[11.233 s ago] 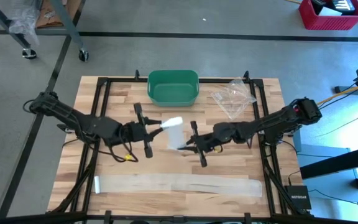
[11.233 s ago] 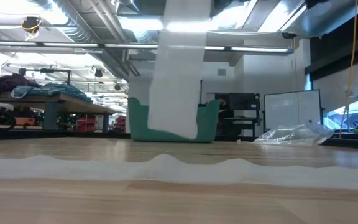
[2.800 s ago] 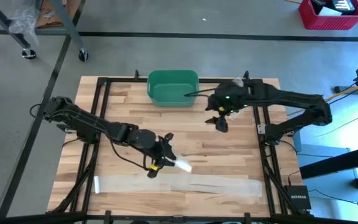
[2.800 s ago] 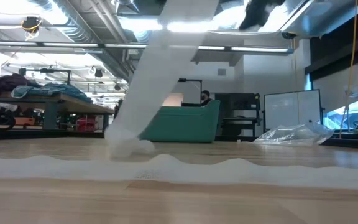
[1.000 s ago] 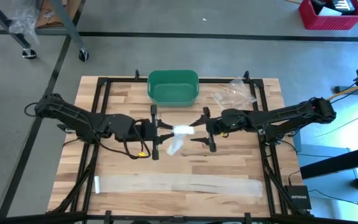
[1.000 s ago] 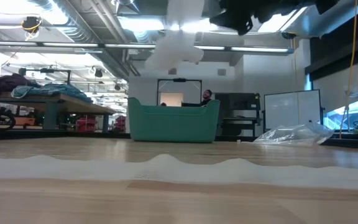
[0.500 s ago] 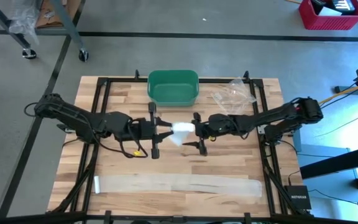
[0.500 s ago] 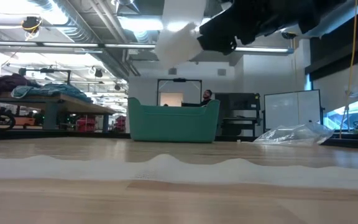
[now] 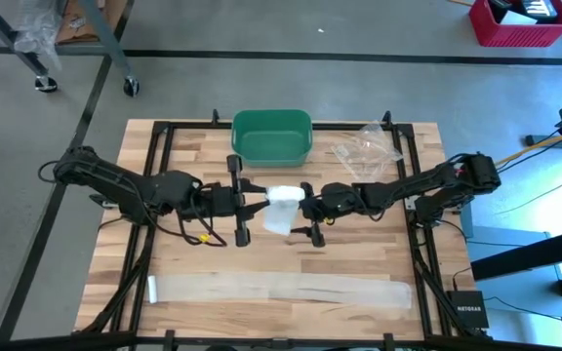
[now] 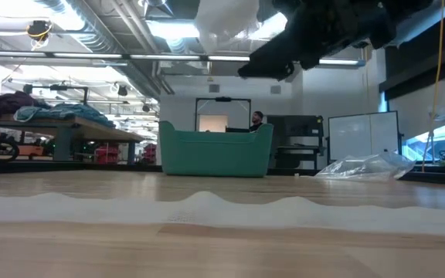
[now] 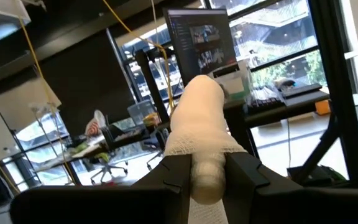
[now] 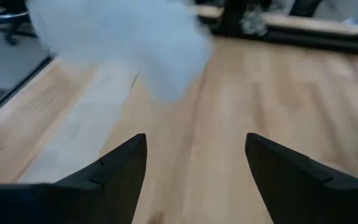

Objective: Roll bandage
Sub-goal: Roll the top white bandage

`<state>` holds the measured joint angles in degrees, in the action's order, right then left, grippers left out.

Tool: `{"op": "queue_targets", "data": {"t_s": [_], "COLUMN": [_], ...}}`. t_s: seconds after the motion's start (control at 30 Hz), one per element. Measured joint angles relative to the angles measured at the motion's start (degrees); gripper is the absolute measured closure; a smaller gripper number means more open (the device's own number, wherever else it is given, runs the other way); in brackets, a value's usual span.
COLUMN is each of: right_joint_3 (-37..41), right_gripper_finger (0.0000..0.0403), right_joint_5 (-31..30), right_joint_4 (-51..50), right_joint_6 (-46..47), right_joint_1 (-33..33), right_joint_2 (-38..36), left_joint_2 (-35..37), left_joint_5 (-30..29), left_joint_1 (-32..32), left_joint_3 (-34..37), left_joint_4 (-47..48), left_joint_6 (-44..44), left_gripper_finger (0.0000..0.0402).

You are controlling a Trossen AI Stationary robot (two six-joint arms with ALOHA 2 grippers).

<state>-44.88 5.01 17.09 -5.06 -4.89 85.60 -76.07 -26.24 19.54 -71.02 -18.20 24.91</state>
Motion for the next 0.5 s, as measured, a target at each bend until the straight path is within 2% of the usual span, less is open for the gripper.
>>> {"op": "queue_targets", "data": {"t_s": [0.13,0.23,0.33,0.5], "right_joint_3": [0.0,-0.1,-0.1,-0.1], "right_gripper_finger": [0.0127,0.0127,0.0127,0.0127], "right_joint_5": [-3.9,-1.2,1.6,-1.2], "right_joint_4": [-2.3,-0.3,0.7,2.0], "right_joint_6": [-1.7,-2.5,-4.4,-8.5], "right_joint_1": [0.0,-0.4,-2.0,-4.6], "right_joint_2": [-5.3,-7.3,-7.1,-4.1], "left_joint_2": [0.0,0.0,0.0,0.0], "left_joint_5": [0.0,0.0,0.0,0.0], "left_joint_1": [0.4,0.4,0.2,-0.1], "left_joint_3": [0.0,0.0,0.0,0.0], "left_joint_4": [0.3,0.6,0.5,0.0], "left_joint_6": [-0.4,-0.4,-0.3,-0.4], "left_gripper_finger": [0.0347,0.0347,0.0347,0.0347]}}
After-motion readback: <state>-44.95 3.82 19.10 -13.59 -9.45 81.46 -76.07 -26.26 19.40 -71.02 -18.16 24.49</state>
